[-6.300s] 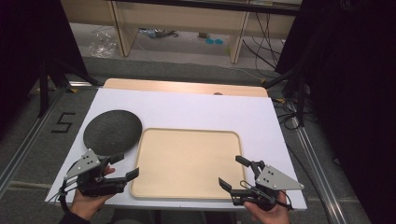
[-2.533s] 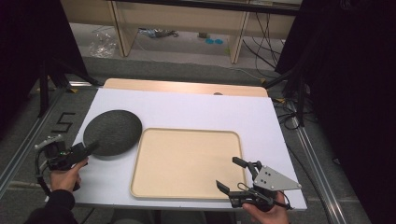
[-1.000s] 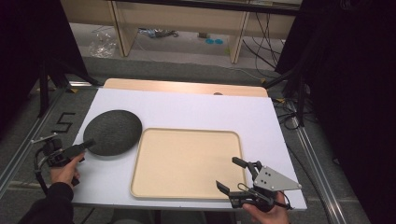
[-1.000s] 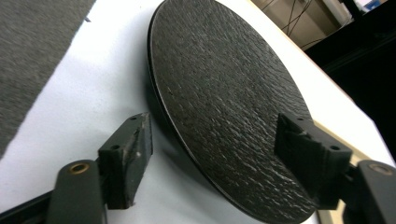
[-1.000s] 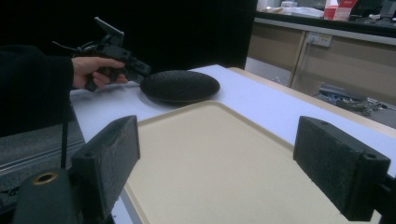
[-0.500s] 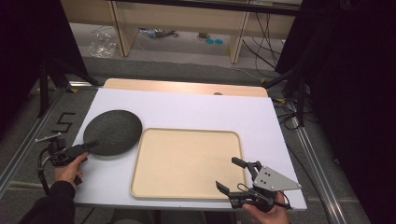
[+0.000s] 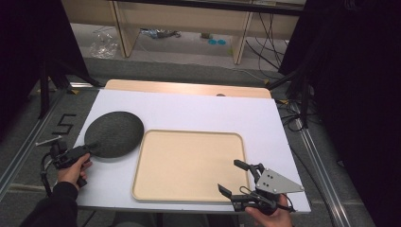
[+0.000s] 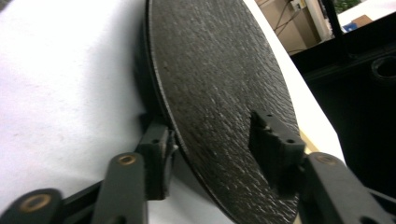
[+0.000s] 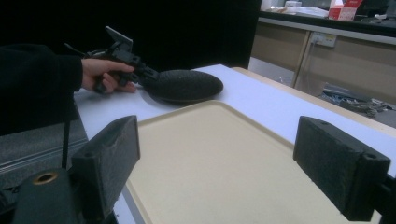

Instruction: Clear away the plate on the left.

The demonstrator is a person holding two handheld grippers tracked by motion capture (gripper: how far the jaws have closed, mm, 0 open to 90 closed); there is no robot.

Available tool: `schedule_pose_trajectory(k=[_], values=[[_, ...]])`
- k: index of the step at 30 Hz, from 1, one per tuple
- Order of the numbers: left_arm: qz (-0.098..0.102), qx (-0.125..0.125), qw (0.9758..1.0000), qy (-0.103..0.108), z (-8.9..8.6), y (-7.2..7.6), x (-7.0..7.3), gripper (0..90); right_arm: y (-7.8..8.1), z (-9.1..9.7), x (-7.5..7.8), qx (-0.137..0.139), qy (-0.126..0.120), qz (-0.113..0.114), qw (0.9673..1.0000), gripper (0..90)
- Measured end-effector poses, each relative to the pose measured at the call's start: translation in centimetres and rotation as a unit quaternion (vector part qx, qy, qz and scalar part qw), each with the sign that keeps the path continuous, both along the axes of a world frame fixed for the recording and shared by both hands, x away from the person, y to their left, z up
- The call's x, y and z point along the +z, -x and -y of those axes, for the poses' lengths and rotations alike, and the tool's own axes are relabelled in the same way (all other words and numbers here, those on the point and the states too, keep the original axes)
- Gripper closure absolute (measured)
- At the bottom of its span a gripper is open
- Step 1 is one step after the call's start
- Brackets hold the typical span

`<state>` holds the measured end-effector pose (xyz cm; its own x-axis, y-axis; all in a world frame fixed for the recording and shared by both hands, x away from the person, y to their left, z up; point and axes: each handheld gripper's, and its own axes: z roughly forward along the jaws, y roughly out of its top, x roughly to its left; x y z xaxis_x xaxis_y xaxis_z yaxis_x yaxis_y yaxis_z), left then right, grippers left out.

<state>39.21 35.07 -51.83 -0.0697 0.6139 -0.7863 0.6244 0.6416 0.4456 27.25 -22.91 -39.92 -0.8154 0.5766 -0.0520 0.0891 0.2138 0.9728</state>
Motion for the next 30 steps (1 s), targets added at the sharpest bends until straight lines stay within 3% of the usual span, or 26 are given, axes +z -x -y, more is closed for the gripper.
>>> schedule_pose_trajectory(k=[2, 6, 8, 11, 13, 15, 17, 19, 22, 24, 26, 27, 28, 30], values=[[-0.006, 0.004, 1.0, 0.0, -0.1, 0.0, 0.0, 56.2, 0.0, 0.0, 0.1, 0.005, -0.002, 0.0, 1.0, 15.7], [-0.022, 0.012, 0.9997, -0.002, -0.4, 0.0, -0.2, 71.5, 0.0, 0.0, 0.0, 0.003, -0.001, 0.001, 1.0, 15.7], [-0.026, 0.011, 0.9996, 0.006, -0.6, -0.1, -0.3, 72.6, -0.1, 0.0, 0.1, 0.006, -0.001, 0.001, 1.0, 15.7], [-0.032, 0.016, 0.9989, 0.032, -0.9, -0.1, -0.4, 74.9, 0.0, 0.0, 0.1, 0.002, 0.007, -0.003, 1.0, 15.8], [-0.033, 0.02, 0.9977, 0.055, -1.0, -0.1, -0.6, 76.9, -0.1, 0.0, 0.1, 0.006, -0.002, 0.001, 1.0, 15.7], [-0.027, 0.026, 0.9968, 0.071, -1.1, 0.0, -0.6, 78.6, 0.0, 0.0, 0.0, 0.001, 0.004, 0.0, 1.0, 15.7], [-0.018, 0.026, 0.9968, 0.073, -1.1, 0.1, -0.4, 81.0, 0.0, 0.0, 0.1, 0.006, -0.001, 0.0, 1.0, 15.8], [-0.018, 0.03, 0.9968, 0.071, -1.0, 0.1, -0.2, 81.6, -0.1, 0.0, 0.1, 0.007, -0.001, 0.001, 1.0, 15.7], [-0.018, 0.035, 0.9954, 0.087, -1.1, 0.2, -0.3, 82.4, 0.0, 0.0, 0.1, 0.007, -0.001, 0.001, 1.0, 15.8], [-0.017, 0.041, 0.9939, 0.1, -1.1, 0.3, -0.3, 83.3, 0.0, 0.0, 0.1, 0.006, 0.0, 0.001, 1.0, 15.8], [-0.017, 0.059, 0.9909, 0.12, -1.2, 0.5, -0.3, 85.3, 0.1, -0.1, 0.0, 0.0, 0.004, 0.0, 1.0, 15.8], [-0.007, 0.068, 0.99, 0.124, -1.3, 0.7, -0.3, 86.5, 0.0, 0.0, 0.1, 0.004, 0.002, 0.001, 1.0, 15.8], [-0.002, 0.068, 0.9909, 0.116, -1.2, 0.7, -0.2, 86.8, 0.0, 0.0, 0.1, 0.006, 0.0, 0.003, 1.0, 15.8], [-0.004, 0.075, 0.9902, 0.118, -1.3, 0.8, -0.1, 86.8, 0.0, 0.0, 0.1, 0.003, 0.005, -0.002, 1.0, 15.8]])
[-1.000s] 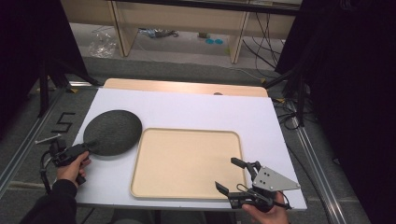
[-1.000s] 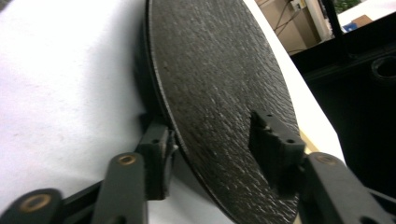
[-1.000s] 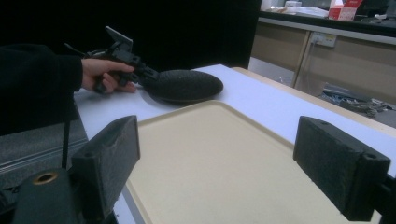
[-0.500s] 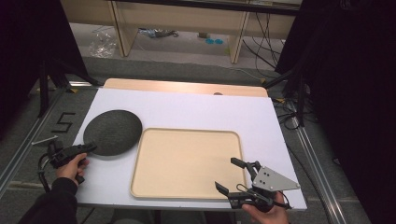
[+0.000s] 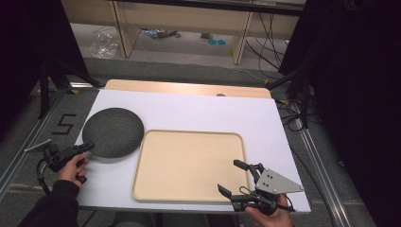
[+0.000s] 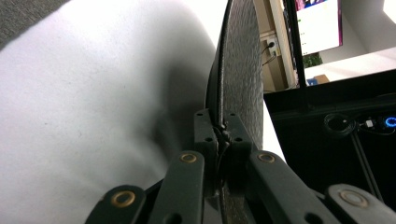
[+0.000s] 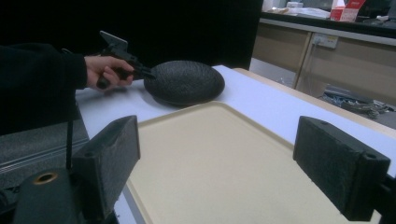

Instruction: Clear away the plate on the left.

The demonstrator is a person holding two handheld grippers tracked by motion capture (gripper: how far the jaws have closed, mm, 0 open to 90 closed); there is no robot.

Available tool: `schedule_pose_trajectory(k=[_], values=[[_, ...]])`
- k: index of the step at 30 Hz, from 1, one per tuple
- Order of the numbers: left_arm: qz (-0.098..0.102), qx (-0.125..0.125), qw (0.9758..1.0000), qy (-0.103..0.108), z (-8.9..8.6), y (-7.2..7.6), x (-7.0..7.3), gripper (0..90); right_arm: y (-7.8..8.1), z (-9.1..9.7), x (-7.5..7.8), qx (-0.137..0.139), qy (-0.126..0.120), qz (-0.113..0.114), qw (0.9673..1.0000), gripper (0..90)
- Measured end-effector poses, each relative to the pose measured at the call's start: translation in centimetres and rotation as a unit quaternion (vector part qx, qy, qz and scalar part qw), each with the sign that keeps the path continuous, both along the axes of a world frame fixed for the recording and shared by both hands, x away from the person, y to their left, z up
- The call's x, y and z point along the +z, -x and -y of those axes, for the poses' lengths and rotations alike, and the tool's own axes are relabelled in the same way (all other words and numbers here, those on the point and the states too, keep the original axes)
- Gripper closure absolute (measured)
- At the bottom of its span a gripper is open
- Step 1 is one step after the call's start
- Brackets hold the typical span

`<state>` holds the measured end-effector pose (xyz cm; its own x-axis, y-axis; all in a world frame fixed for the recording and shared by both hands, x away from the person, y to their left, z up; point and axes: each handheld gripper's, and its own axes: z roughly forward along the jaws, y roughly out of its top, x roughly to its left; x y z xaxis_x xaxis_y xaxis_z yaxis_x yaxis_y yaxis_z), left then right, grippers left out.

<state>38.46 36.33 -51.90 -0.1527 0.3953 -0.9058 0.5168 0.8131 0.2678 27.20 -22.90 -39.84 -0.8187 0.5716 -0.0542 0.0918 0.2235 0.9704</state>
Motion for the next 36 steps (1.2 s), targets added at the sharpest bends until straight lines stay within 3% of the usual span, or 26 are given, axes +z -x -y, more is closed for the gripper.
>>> schedule_pose_trajectory(k=[2, 6, 11, 14, 15, 16, 18, 19, 23, 25, 27, 29, 36], values=[[-0.005, 0.009, 0.9999, 0.009, 0.0, 0.0, -0.1, 86.2, 0.0, 0.0, 0.0, 0.002, -0.003, 0.002, 1.0, 15.8], [0.006, 0.023, 0.9996, 0.016, -0.2, 0.3, -0.1, 85.7, 0.0, -0.1, -0.1, -0.002, -0.002, 0.003, 1.0, 15.8], [-0.001, 0.018, 0.9992, 0.036, -0.4, 0.2, -0.5, 85.6, 0.0, -0.1, -0.1, -0.002, -0.001, 0.003, 1.0, 15.8], [0.001, 0.011, 0.9992, 0.038, -0.5, 0.2, -0.4, 85.3, 0.0, -0.1, 0.0, 0.005, -0.009, 0.004, 0.9999, 15.8], [0.001, 0.007, 0.9991, 0.041, -0.5, 0.2, -0.4, 85.2, 0.0, 0.0, 0.0, 0.0, 0.0, 0.0, 1.0, 15.8], [0.009, 0.004, 0.9985, 0.054, -0.5, 0.2, -0.6, 85.0, 0.0, -0.1, -0.1, -0.001, -0.002, 0.004, 1.0, 15.8], [0.015, -0.003, 0.9985, 0.053, -0.6, 0.1, -0.5, 84.8, 0.0, 0.0, 0.0, 0.002, -0.002, 0.001, 1.0, 15.8], [0.008, -0.001, 0.9988, 0.049, -0.6, 0.1, -0.3, 84.5, -0.1, -0.1, 0.0, 0.006, -0.007, 0.004, 0.9999, 15.8], [0.021, -0.012, 0.9978, 0.061, -0.9, 0.0, 0.1, 83.3, 0.0, 0.0, 0.0, -0.003, -0.005, 0.007, 1.0, 15.8], [0.009, -0.016, 0.9977, 0.066, -0.7, -0.1, 0.2, 83.4, -0.1, 0.0, 0.0, 0.003, -0.01, 0.004, 0.9999, 15.8], [0.023, -0.026, 0.9967, 0.073, -0.5, -0.2, 0.2, 83.4, -0.1, -0.1, -0.1, 0.001, -0.008, 0.005, 1.0, 15.8], [0.014, -0.034, 0.9971, 0.067, -0.3, -0.3, 0.5, 83.4, -0.1, 0.0, 0.0, 0.001, -0.005, 0.004, 1.0, 15.8], [0.02, -0.038, 0.9957, 0.082, 0.2, -0.3, 1.1, 83.2, -0.1, 0.0, -0.1, 0.002, -0.007, 0.003, 1.0, 15.8]])
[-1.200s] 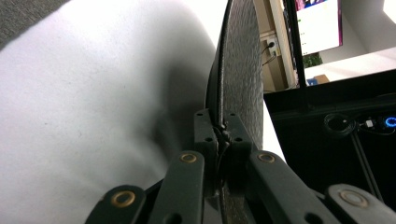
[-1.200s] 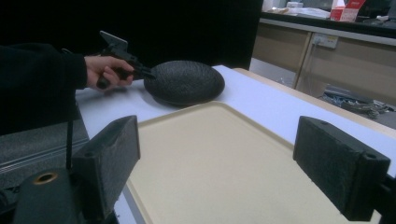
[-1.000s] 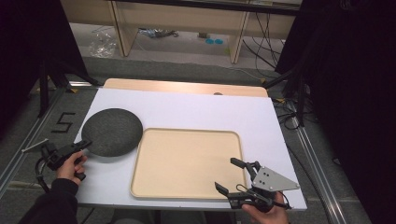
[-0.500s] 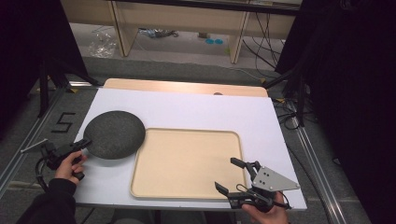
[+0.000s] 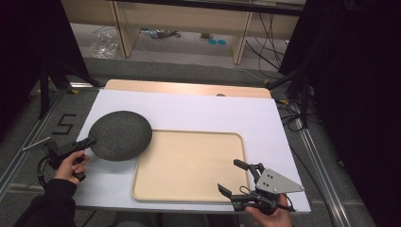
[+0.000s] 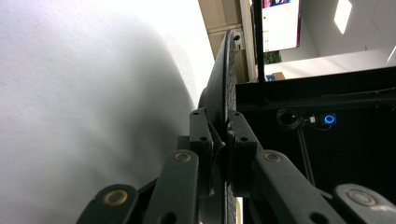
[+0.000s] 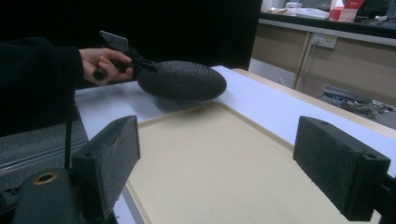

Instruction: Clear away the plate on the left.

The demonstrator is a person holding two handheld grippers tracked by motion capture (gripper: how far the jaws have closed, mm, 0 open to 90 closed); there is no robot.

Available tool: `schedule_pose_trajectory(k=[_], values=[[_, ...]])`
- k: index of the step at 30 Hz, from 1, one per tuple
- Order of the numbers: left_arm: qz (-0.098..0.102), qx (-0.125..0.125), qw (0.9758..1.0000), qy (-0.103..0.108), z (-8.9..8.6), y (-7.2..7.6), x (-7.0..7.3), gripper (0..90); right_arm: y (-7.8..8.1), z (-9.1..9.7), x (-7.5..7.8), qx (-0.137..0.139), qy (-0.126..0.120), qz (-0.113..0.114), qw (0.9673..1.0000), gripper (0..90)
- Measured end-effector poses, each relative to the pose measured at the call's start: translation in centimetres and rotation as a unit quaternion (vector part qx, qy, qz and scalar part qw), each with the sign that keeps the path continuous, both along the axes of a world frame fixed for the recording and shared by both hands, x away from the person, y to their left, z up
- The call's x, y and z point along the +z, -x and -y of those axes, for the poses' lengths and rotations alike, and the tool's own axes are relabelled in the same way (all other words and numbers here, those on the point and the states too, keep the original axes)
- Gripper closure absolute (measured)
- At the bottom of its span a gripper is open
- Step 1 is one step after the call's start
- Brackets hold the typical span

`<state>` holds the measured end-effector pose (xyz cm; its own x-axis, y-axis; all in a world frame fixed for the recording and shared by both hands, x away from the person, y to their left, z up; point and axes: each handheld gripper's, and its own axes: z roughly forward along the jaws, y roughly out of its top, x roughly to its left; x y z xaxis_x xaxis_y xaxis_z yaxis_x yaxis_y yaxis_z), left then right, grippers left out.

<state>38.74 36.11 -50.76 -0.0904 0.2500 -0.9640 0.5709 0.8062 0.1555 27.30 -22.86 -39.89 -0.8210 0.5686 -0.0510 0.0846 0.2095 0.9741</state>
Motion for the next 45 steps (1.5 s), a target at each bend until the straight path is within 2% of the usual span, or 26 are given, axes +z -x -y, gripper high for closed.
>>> schedule_pose_trajectory(k=[5, 6, 9, 12, 13, 14, 16, 17, 21, 22, 23, 25, 31, 34, 35, 36, 40, 41, 42, 43, 45], values=[[0.006, -0.011, 0.9999, -0.001, 0.6, 0.0, 0.5, 83.0, 0.0, 0.0, 0.0, 0.0, 0.0, -0.002, 1.0, 15.8], [0.004, -0.013, 0.9999, -0.001, 0.7, 0.0, 0.6, 83.0, 0.0, 0.0, 0.0, -0.002, -0.004, 0.005, 1.0, 15.8], [0.006, -0.018, 0.9998, 0.0, 1.3, 0.0, 0.8, 82.9, 0.0, 0.1, 0.1, -0.002, 0.002, -0.001, 1.0, 15.8], [0.011, -0.027, 0.9996, 0.005, 2.0, 0.0, 0.9, 82.6, 0.0, 0.0, 0.0, -0.002, -0.002, 0.005, 1.0, 15.8], [0.014, -0.036, 0.9992, 0.005, 2.1, -0.1, 0.9, 82.4, 0.1, 0.1, 0.1, -0.002, 0.004, -0.001, 1.0, 15.8], [0.011, -0.034, 0.9994, 0.005, 2.4, -0.2, 0.9, 82.5, 0.0, 0.1, 0.1, -0.002, 0.003, -0.002, 1.0, 15.8], [0.012, -0.05, 0.9987, 0.002, 2.8, -0.3, 1.0, 82.3, 0.1, 0.1, 0.0, -0.002, 0.005, -0.003, 1.0, 15.8], [0.011, -0.052, 0.9986, 0.002, 3.1, -0.3, 1.0, 82.2, 0.0, 0.0, 0.0, -0.002, -0.003, 0.001, 1.0, 15.8], [0.007, -0.067, 0.9977, 0.006, 4.3, -0.3, 1.0, 81.8, 0.1, 0.1, 0.0, -0.004, 0.006, -0.002, 1.0, 15.8], [0.006, -0.071, 0.9974, 0.004, 4.7, -0.2, 1.1, 81.8, 0.0, 0.0, 0.0, -0.002, -0.002, 0.001, 1.0, 15.8], [0.011, -0.077, 0.997, 0.002, 5.0, -0.2, 1.2, 81.8, 0.0, 0.0, 0.0, 0.0, -0.001, -0.001, 1.0, 15.8], [0.007, -0.08, 0.9967, 0.008, 5.8, -0.2, 1.3, 81.8, 0.0, 0.0, 0.0, 0.0, 0.001, -0.002, 1.0, 15.8], [0.008, -0.109, 0.994, 0.002, 7.8, -0.2, 1.7, 81.6, 0.1, 0.1, 0.0, 0.0, 0.0, 0.0, 1.0, 15.8], [0.012, -0.119, 0.9929, 0.005, 8.7, -0.2, 1.8, 81.7, 0.0, 0.1, 0.1, 0.001, -0.003, 0.002, 1.0, 15.8], [0.009, -0.118, 0.9929, 0.009, 9.0, -0.1, 1.9, 81.7, 0.0, 0.2, 0.1, -0.001, 0.003, -0.001, 1.0, 15.8], [0.013, -0.128, 0.9916, 0.003, 9.3, -0.1, 2.1, 81.5, 0.0, 0.1, 0.0, 0.001, 0.001, 0.0, 1.0, 15.8], [0.008, -0.136, 0.9906, 0.0, 10.4, -0.1, 2.2, 81.2, 0.0, 0.1, 0.1, 0.001, 0.0, 0.001, 1.0, 15.8], [0.015, -0.143, 0.9896, -0.005, 10.7, -0.1, 2.3, 81.0, 0.1, 0.1, 0.1, 0.0, 0.003, -0.001, 1.0, 15.8], [0.007, -0.151, 0.9884, -0.015, 10.9, -0.1, 2.4, 81.2, 0.2, 0.2, 0.1, -0.003, 0.004, -0.002, 1.0, 15.8], [0.008, -0.149, 0.9888, -0.009, 11.1, -0.1, 2.3, 81.0, 0.1, 0.1, 0.1, -0.001, 0.001, 0.001, 1.0, 15.8], [0.003, -0.159, 0.9872, -0.011, 11.6, -0.1, 2.4, 80.4, 0.0, 0.1, 0.1, 0.002, -0.001, 0.001, 1.0, 15.8]])
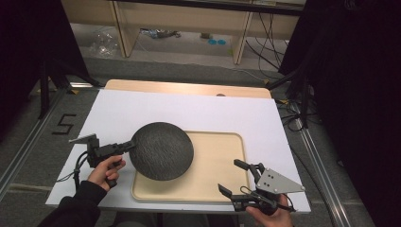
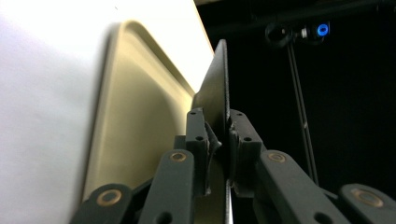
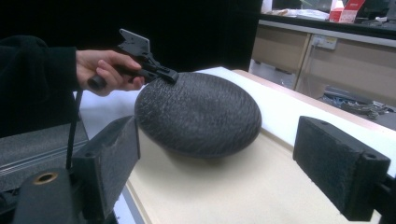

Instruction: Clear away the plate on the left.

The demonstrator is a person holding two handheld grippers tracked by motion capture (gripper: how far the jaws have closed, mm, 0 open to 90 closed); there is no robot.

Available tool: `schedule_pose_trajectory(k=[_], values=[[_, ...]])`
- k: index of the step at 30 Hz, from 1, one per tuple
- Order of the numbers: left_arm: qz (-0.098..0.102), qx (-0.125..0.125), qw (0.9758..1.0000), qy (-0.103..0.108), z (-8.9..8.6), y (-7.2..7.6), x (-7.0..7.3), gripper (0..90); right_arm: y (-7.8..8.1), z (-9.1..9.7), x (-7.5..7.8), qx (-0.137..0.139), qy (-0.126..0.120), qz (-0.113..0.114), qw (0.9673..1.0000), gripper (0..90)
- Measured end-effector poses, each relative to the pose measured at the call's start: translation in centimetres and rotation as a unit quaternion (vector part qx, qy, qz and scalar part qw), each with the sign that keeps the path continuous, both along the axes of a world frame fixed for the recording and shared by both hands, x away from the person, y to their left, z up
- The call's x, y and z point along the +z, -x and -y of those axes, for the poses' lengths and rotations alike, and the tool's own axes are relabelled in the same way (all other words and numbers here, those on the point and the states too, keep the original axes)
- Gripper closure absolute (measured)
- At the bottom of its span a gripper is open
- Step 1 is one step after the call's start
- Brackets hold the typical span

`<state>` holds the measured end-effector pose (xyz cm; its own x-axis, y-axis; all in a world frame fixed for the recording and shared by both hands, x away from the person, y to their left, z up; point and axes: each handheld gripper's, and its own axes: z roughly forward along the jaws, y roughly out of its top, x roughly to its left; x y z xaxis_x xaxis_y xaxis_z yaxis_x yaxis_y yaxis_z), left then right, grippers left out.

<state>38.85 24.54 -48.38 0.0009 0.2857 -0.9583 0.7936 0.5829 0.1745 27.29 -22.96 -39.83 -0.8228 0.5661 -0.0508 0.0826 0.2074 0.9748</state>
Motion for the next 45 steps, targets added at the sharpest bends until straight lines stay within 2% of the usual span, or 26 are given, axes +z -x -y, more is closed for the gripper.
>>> schedule_pose_trajectory(k=[4, 7, 8, 9, 11, 13, 14, 15, 17, 18, 22, 25, 26, 27, 30, 32, 33, 35, 38, 40, 41, 42, 43, 44, 45], values=[[-0.006, -0.012, 0.9999, -0.002, 1.1, 0.0, -0.2, 80.2, 0.0, 0.0, 0.0, -0.002, 0.004, -0.001, 1.0, 15.8], [-0.006, -0.021, 0.9998, 0.003, 2.1, -0.1, -0.4, 79.9, 0.1, 0.0, 0.0, 0.0, 0.001, -0.002, 1.0, 15.8], [0.0, -0.026, 0.9997, -0.001, 2.3, -0.1, -0.6, 79.9, 0.0, 0.0, 0.0, 0.0, 0.0, 0.0, 1.0, 15.8], [-0.006, -0.026, 0.9996, 0.003, 2.7, -0.2, -0.5, 80.0, 0.0, 0.0, 0.0, -0.002, 0.003, -0.002, 1.0, 15.8], [-0.005, -0.036, 0.9993, -0.003, 3.2, -0.3, -0.7, 79.8, 0.0, 0.0, -0.1, 0.001, 0.001, 0.002, 1.0, 15.8], [-0.019, -0.034, 0.9992, 0.002, 3.9, -0.4, -0.8, 79.7, 0.1, 0.0, 0.0, -0.002, 0.003, 0.0, 1.0, 15.8], [-0.009, -0.045, 0.9989, -0.005, 4.0, -0.5, -0.9, 79.5, 0.0, 0.0, 0.0, 0.0, -0.003, 0.002, 1.0, 15.8], [-0.021, -0.038, 0.999, -0.002, 4.3, -0.5, -0.9, 79.2, 0.0, 0.1, 0.0, -0.002, 0.004, 0.0, 1.0, 15.8], [-0.021, -0.042, 0.9989, -0.005, 4.6, -0.6, -1.2, 79.1, 0.0, 0.0, 0.0, 0.001, 0.002, -0.001, 1.0, 15.8], [-0.012, -0.047, 0.9988, -0.009, 4.6, -0.7, -1.5, 79.1, 0.0, 0.0, 0.0, 0.001, 0.0, 0.002, 1.0, 15.8], [-0.022, -0.038, 0.999, -0.003, 5.2, -0.8, -1.6, 79.5, 0.1, 0.0, 0.0, -0.002, 0.007, -0.004, 1.0, 15.8], [-0.014, -0.048, 0.9987, -0.014, 5.5, -0.7, -2.0, 80.3, 0.0, 0.0, 0.0, 0.001, 0.005, -0.001, 1.0, 15.8], [-0.014, -0.053, 0.9984, -0.017, 5.6, -0.6, -2.1, 80.3, 0.0, -0.1, -0.1, 0.001, 0.0, -0.001, 1.0, 15.8], [-0.015, -0.052, 0.9985, -0.011, 5.8, -0.7, -2.1, 80.2, 0.0, -0.1, 0.0, 0.002, 0.002, -0.001, 1.0, 15.8], [-0.015, -0.058, 0.998, -0.023, 6.1, -0.6, -2.4, 80.8, 0.1, -0.1, 0.0, -0.002, 0.007, -0.003, 1.0, 15.9], [-0.02, -0.058, 0.9978, -0.023, 6.3, -0.7, -2.6, 81.1, 0.0, -0.1, -0.1, 0.002, 0.001, 0.0, 1.0, 15.8], [-0.033, -0.057, 0.9976, -0.021, 6.4, -0.7, -2.5, 81.2, 0.1, -0.1, 0.0, 0.002, 0.005, -0.002, 1.0, 15.8], [-0.025, -0.054, 0.9979, -0.026, 6.4, -0.7, -2.8, 80.5, 0.1, -0.1, -0.1, -0.003, 0.006, -0.002, 1.0, 15.8], [-0.038, -0.049, 0.9977, -0.028, 6.7, -0.8, -3.0, 79.5, 0.1, -0.1, 0.0, -0.003, 0.004, -0.003, 1.0, 15.8], [-0.034, -0.056, 0.9971, -0.039, 6.9, -0.9, -3.4, 78.2, 0.1, -0.1, -0.1, -0.003, 0.006, -0.002, 1.0, 15.8], [-0.035, -0.054, 0.9972, -0.037, 7.1, -0.9, -3.5, 78.2, 0.1, -0.1, -0.1, -0.003, 0.006, -0.001, 1.0, 15.8], [-0.039, -0.063, 0.9964, -0.043, 7.2, -0.9, -3.6, 78.0, 0.0, -0.1, -0.1, -0.001, 0.006, 0.0, 1.0, 15.8], [-0.043, -0.056, 0.9968, -0.038, 7.4, -1.0, -3.7, 78.0, 0.0, -0.1, 0.0, 0.001, 0.009, -0.003, 1.0, 15.8], [-0.041, -0.062, 0.9964, -0.04, 7.5, -1.0, -3.8, 78.2, 0.1, -0.1, 0.0, 0.001, 0.01, -0.004, 0.9999, 15.8], [-0.052, -0.056, 0.9965, -0.035, 7.7, -1.1, -3.7, 78.4, 0.1, -0.2, -0.1, -0.004, 0.006, -0.001, 1.0, 15.8]])
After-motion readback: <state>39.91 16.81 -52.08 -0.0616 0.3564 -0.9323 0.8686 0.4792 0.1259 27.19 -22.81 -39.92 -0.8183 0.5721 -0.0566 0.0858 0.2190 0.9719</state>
